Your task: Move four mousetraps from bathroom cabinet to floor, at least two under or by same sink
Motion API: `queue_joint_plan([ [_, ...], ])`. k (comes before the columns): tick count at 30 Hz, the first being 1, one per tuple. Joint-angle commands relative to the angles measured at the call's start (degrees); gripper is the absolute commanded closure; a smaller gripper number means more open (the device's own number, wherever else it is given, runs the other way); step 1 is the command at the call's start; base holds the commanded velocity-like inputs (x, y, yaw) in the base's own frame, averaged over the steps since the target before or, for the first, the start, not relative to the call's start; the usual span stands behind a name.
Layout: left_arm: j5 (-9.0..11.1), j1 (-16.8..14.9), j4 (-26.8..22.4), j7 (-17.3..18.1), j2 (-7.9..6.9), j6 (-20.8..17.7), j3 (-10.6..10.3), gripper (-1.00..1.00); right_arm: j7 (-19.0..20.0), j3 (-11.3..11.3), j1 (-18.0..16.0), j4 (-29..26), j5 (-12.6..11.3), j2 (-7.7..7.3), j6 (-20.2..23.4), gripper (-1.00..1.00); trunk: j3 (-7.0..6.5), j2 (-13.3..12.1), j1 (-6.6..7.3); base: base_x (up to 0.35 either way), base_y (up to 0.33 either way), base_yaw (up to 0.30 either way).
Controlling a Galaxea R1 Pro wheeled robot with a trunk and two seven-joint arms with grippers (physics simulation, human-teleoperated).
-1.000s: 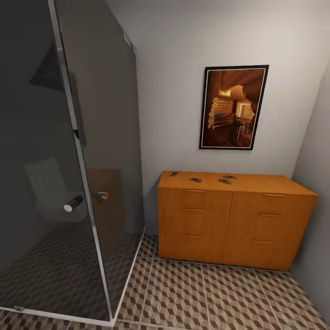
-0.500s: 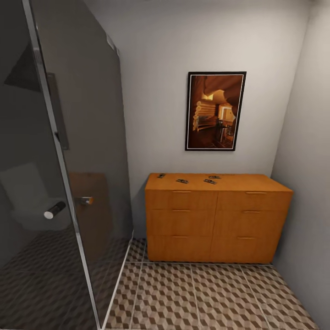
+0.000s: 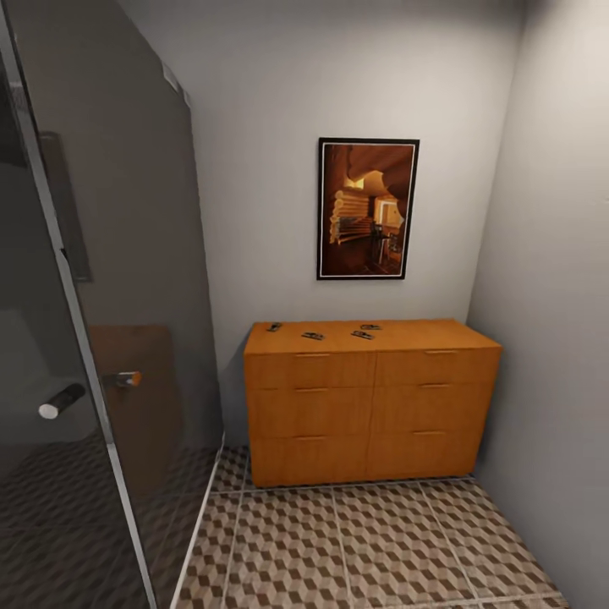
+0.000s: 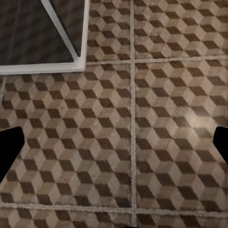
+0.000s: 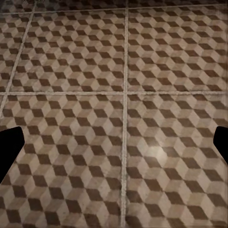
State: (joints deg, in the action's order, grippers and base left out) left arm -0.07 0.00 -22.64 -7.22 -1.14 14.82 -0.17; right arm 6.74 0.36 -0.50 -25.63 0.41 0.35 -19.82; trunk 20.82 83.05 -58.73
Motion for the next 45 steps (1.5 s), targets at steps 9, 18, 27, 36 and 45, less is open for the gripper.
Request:
queue_joint_plan([
  [9, 0.0, 0.0, 0.0, -0.16, 0.0, 0.12, -0.05, -1.0, 0.11, -0.01, -0.05, 0.05, 0.03, 0.0, -0.21, -1.0, 0.22, 0.03, 0.0, 0.0, 0.0, -0.222],
  [18, -0.01, 0.0, 0.05, -0.16, 0.0, 0.12, -0.04, -1.0, 0.12, -0.01, -0.03, 0.05, 0.03, 0.0, -0.19, -1.0, 0.78, 0.03, 0.0, 0.0, 0.0, -0.222],
  [27, 0.02, 0.0, 0.06, -0.16, 0.0, 0.12, -0.05, -1.0, 0.12, -0.01, -0.03, 0.05, 0.03, 0.0, -0.15, -1.0, 1.26, 0.03, 0.0, 0.0, 0.0, -0.165],
  [36, 0.0, 0.0, 0.15, -0.16, 0.02, 0.12, -0.01, -1.0, 0.12, -0.01, -0.05, 0.05, 0.07, 0.03, -0.18, -1.0, 1.3, 0.03, 0.0, 0.0, 0.0, -0.012],
  [45, -0.02, 0.0, 0.3, -0.18, 0.23, 0.07, -0.01, -1.0, 0.11, -0.01, -0.03, 0.05, 0.04, 0.08, -0.18, -1.0, 1.37, 0.03, 0.0, 0.0, -0.001, 0.017],
])
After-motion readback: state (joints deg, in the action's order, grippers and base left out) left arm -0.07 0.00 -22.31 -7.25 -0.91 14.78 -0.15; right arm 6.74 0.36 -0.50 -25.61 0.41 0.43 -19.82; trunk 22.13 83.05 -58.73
